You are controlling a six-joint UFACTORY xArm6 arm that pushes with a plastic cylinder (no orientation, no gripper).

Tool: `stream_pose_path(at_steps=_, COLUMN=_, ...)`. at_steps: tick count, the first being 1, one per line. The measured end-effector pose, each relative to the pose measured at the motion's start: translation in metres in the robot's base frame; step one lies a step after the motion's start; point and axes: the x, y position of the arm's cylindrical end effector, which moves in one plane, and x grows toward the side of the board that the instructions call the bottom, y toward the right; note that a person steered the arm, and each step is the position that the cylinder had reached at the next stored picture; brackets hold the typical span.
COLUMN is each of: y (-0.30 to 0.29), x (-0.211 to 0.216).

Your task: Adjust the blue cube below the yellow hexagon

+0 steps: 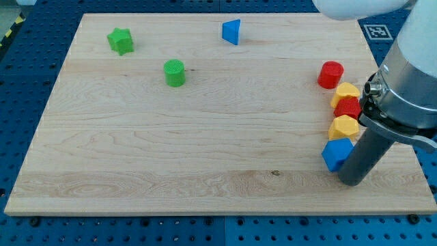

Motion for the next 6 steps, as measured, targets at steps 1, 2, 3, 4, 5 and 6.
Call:
stream_pose_path(at_steps=1, y=-0.035, x=0.000)
stream_pose_path(at_steps=2, y=-0.070, x=-0.013)
stream_pose_path(at_steps=3, y=-0.055, x=-0.022)
stream_pose_path(at_steps=4, y=-0.041, x=-0.025)
stream_pose_path(at_steps=5, y=-0.022, x=-0.025)
stream_pose_path(at_steps=6, y=-0.022, x=-0.025)
